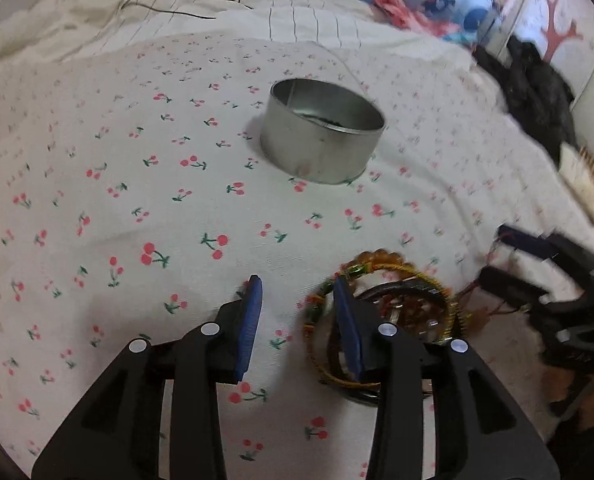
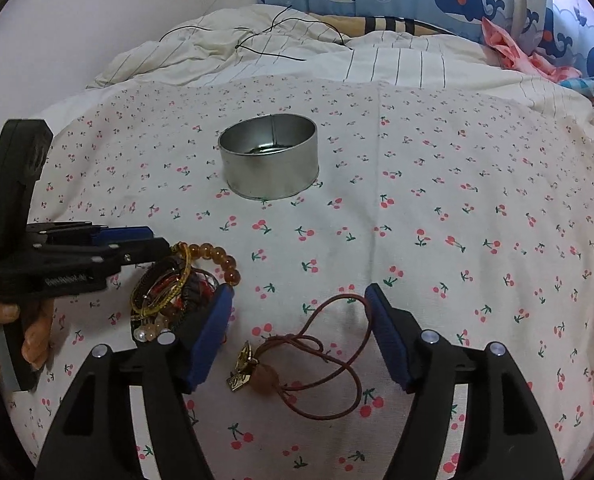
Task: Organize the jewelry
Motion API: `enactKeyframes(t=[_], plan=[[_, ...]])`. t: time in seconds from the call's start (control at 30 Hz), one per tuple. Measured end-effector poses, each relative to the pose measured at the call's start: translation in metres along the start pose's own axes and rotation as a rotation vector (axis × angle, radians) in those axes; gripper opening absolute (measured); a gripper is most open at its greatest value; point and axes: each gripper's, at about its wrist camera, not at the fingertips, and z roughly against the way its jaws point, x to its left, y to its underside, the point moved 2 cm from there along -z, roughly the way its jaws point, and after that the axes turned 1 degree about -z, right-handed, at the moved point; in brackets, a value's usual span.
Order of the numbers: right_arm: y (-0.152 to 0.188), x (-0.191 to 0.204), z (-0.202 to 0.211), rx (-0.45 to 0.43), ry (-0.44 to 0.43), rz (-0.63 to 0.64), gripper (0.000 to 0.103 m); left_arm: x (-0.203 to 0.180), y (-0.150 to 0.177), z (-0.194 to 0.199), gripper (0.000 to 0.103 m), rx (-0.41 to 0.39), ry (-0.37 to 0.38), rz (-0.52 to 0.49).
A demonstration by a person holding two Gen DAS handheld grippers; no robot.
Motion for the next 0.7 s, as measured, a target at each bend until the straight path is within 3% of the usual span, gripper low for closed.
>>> enactKeyframes(t=[0.1, 0.17, 0.23, 0.4, 0.53, 0.57, 0.63, 0.7], plan=[[0.0, 0.0, 0.0, 0.0, 0.005, 0.002, 0.069, -0.002, 0.002, -0.004, 0.035, 0.017, -0.073, -0.044], [0.0, 0.001, -0.001, 0.003, 0.013, 0.004, 0.07, -0.006, 0.002, -0.001, 0.037, 0.006, -0.181, -0.096], [0.001, -0.001, -0.003, 0.018, 0.037, 0.008, 0.07, 0.002, 0.001, 0.005, 0.037, -0.008, -0.249, -0.082], [0.005, -0.011, -0.01, 0.081, 0.065, -0.01, 0.07, 0.013, 0.002, 0.006, 0.038, 0.031, -0.129, -0.008], [0.013, -0.004, -0.019, 0.141, 0.068, 0.05, 0.076, 0.0, 0.006, 0.002, 0.04, 0.045, -0.151, -0.072], [0.015, 0.0, -0.022, 0.152, 0.064, 0.069, 0.077, 0.004, 0.005, 0.003, 0.037, 0.049, -0.13, -0.05], [0.018, 0.007, -0.025, 0.159, 0.061, 0.102, 0.081, 0.011, 0.003, 0.007, 0.014, 0.045, -0.117, -0.016], [0.019, 0.01, -0.027, 0.156, 0.066, 0.121, 0.081, 0.017, 0.0, 0.01, 0.009, 0.028, -0.113, 0.008]])
